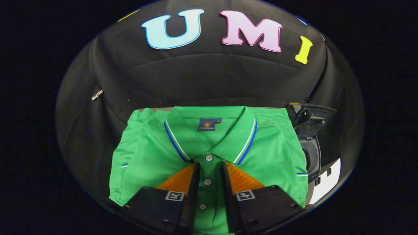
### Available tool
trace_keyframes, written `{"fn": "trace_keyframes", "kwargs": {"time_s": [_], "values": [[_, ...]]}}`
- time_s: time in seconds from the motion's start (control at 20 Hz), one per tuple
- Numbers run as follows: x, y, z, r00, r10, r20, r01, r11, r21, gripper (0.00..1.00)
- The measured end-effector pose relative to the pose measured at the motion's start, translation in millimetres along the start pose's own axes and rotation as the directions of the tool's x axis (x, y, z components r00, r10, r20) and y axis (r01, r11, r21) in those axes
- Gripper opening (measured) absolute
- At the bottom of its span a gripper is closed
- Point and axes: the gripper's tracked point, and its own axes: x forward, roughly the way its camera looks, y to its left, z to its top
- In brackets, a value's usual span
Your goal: Put the clothes into the washing machine and then close the washing machine lid.
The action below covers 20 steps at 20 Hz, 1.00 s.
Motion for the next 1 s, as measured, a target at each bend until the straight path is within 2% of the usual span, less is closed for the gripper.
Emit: {"fn": "trace_keyframes", "kwargs": {"time_s": [0.1, 0.2, 0.3, 0.45, 0.55, 0.65, 0.85, 1.0], "values": [[-1.2, -4.0, -0.7, 1.000, -0.004, 0.006, 0.004, 1.000, -0.008, 0.23], [-2.8, -10.7, -0.3, 0.999, -0.039, 0.021, 0.039, 0.999, -0.034, 0.23], [-3.1, -10.2, -0.6, 0.998, -0.027, 0.058, 0.030, 0.999, -0.040, 0.23], [-4.2, -12.5, -4.2, 0.999, -0.022, 0.036, 0.023, 1.000, -0.010, 0.23], [-5.9, -11.2, -5.0, 0.999, -0.018, 0.036, 0.020, 0.999, -0.028, 0.06], [-2.9, -10.8, -1.1, 0.999, -0.026, 0.040, 0.027, 0.999, -0.033, 0.06], [-11.4, -5.4, 12.6, 0.990, -0.028, 0.138, 0.044, 0.993, -0.112, 0.06], [-25.5, -4.4, 29.5, 0.978, -0.025, 0.205, 0.047, 0.994, -0.103, 0.05]]}}
